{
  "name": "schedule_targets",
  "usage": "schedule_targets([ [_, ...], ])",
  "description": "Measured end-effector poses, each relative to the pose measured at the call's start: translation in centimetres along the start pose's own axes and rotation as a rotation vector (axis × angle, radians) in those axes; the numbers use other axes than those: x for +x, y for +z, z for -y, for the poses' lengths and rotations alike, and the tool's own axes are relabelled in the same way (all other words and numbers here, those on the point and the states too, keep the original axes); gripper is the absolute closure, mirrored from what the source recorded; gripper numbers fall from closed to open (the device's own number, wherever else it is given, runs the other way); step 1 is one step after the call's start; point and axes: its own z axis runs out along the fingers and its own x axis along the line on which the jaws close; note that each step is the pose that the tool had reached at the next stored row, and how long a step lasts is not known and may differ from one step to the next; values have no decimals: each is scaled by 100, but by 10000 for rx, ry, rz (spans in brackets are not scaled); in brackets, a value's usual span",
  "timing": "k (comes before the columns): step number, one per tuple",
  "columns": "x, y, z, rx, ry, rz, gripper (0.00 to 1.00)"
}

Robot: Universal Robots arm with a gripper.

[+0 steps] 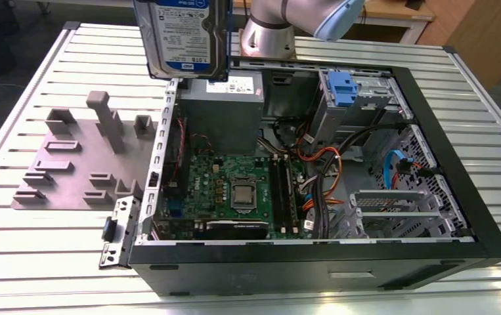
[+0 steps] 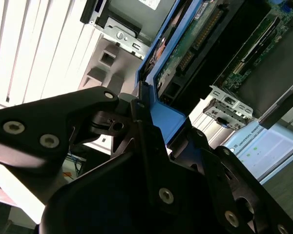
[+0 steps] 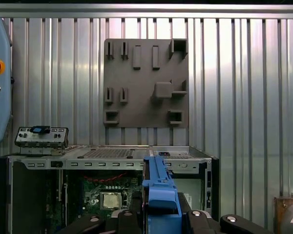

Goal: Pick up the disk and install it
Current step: 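Pick up the disk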

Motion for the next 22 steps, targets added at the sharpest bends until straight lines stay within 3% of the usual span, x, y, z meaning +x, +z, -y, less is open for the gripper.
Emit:
schedule_targets([
  [4,15,-1,29,-1,1,0,64],
  [11,113,-2,38,0,3,-20,64],
  [22,142,-3,116,0,4,-20,64],
])
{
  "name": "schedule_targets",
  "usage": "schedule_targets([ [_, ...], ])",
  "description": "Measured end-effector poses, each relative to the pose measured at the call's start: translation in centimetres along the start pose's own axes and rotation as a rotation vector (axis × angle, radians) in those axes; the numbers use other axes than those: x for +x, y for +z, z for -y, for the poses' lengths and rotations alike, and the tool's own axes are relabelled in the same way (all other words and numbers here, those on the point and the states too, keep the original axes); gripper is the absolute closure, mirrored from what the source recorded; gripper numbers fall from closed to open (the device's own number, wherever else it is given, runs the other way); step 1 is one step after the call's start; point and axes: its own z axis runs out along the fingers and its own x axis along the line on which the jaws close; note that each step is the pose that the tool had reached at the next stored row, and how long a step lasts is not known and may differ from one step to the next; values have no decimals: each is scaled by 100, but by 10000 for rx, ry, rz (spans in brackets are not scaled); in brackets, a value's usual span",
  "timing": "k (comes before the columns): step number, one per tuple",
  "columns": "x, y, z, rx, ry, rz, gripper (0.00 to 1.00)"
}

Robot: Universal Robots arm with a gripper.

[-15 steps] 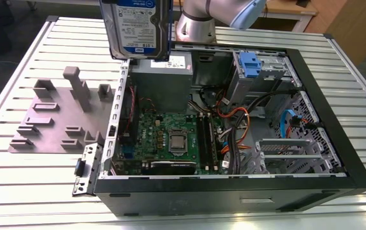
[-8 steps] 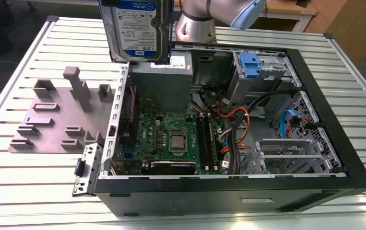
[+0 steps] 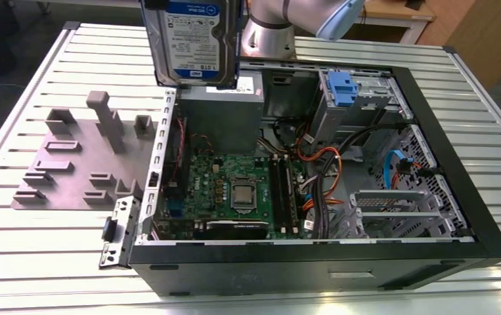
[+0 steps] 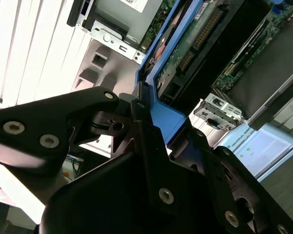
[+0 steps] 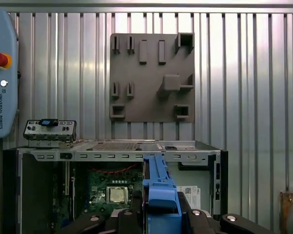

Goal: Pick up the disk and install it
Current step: 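Pick up the disk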

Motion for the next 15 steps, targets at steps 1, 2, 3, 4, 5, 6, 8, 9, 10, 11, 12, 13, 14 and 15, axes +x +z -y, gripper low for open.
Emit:
schedule_targets([
  [1,1,0,11,0,-1,1,64],
  [2,1,0,23,0,-1,0,64],
  [3,1,-1,34,-1,-1,0,64],
  [4,1,-1,44,0,-1,0,64],
  [5,1,-1,51,-1,-1,-1,64],
  [6,1,-1,55,0,-1,0,64],
  [8,1,0,55,0,1,0,64],
  [9,1,0,56,0,0,0,64],
  [10,1,-1,57,0,-1,-1,64],
  [11,1,0,57,0,-1,0,64],
  [12,1,0,57,0,0,0,64],
  [13,1,-1,58,0,-1,0,64],
  [14,1,-1,65,-1,-3,-1,64],
  [15,0,0,80,0,-3,0,64],
])
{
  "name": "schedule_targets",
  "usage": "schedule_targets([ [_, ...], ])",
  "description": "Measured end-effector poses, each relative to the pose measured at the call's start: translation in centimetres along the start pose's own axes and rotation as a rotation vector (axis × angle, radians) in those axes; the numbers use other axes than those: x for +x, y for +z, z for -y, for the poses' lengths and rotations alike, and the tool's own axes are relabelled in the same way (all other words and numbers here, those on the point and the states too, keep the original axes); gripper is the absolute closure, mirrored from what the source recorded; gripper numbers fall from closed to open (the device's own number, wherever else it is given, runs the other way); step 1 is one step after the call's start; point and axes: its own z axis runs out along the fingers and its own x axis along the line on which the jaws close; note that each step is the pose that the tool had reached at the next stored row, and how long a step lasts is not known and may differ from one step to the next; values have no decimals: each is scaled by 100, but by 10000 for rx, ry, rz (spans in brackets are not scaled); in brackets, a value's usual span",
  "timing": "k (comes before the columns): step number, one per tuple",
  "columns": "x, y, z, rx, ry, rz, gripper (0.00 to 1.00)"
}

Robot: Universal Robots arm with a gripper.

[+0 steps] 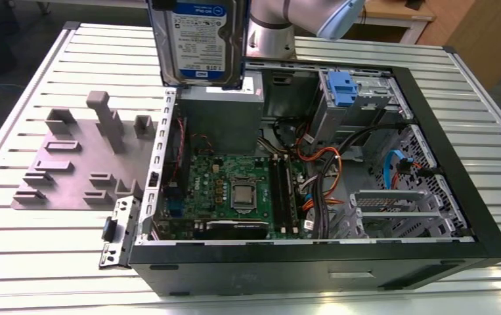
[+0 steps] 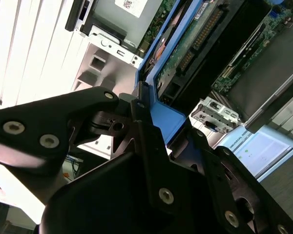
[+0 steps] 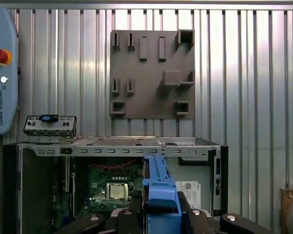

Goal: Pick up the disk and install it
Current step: 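Pick up the disk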

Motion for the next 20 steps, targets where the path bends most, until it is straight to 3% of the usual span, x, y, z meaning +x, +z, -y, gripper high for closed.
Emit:
schedule_targets([
  [10,-5,-1,308,0,1,0,64],
  [13,17,-2,337,0,2,0,64],
  [18,137,-4,345,0,3,1,64],
  [20,155,-4,361,0,5,1,64],
])
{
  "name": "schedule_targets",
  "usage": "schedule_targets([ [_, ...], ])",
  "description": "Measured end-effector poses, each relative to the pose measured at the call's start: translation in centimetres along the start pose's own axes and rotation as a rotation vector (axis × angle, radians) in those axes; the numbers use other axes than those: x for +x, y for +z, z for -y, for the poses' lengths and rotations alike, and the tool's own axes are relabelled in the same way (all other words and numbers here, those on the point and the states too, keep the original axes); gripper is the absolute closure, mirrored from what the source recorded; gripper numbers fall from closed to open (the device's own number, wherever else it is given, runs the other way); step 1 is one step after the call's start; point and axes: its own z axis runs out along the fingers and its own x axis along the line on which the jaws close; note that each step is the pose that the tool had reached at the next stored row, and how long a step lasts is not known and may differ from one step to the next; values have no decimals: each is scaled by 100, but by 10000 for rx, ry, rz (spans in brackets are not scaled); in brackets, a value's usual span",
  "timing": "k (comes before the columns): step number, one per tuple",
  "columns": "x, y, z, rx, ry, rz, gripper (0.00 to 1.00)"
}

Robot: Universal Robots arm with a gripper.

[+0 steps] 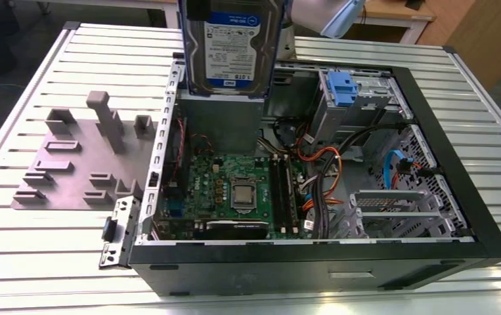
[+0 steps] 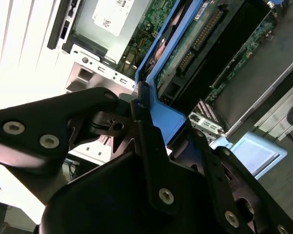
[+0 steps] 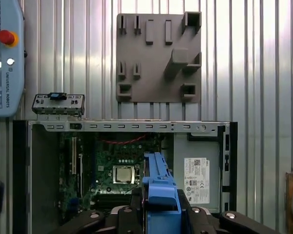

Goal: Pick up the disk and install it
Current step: 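Pick up the disk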

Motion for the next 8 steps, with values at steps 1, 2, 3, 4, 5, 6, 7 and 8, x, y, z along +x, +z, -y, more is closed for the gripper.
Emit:
schedule_targets([
  [1,3,0,20,-1,1,-1,64],
  [2,6,0,45,0,1,0,64],
  [3,7,-1,74,-1,1,-1,64],
  [4,8,-1,105,-1,1,-1,64],
  [5,8,-1,137,0,1,-1,64],
  [6,8,-1,168,0,0,-1,64],
  [7,8,-1,199,0,1,-1,64],
  [8,8,-1,232,0,0,0,64],
])
